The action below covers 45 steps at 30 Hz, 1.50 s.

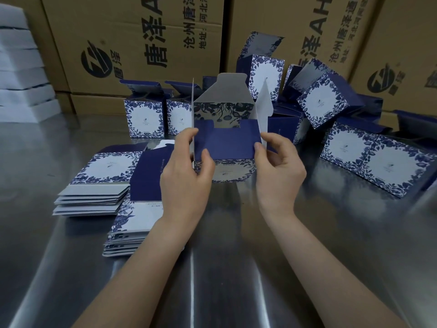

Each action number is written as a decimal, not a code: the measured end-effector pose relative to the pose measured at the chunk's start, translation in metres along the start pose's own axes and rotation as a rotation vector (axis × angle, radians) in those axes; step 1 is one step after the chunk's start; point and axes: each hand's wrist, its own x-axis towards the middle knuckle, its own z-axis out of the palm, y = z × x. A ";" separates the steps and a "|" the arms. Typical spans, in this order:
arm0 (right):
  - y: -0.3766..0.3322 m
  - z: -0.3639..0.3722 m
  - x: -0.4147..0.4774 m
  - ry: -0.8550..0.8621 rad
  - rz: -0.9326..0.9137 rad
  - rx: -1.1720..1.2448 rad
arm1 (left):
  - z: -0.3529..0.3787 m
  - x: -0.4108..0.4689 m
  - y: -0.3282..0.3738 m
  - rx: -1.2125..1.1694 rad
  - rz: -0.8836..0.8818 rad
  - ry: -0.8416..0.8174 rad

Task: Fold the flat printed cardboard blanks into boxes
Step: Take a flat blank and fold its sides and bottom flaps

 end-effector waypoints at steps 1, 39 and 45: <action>-0.001 0.000 0.000 -0.008 0.012 0.005 | 0.000 0.000 0.000 -0.034 -0.029 -0.009; -0.005 -0.015 0.016 -0.350 -0.385 -0.447 | 0.002 -0.008 -0.003 0.134 0.034 -0.113; -0.007 -0.018 0.022 -0.298 -0.362 -0.459 | 0.001 -0.010 0.002 0.205 0.144 -0.184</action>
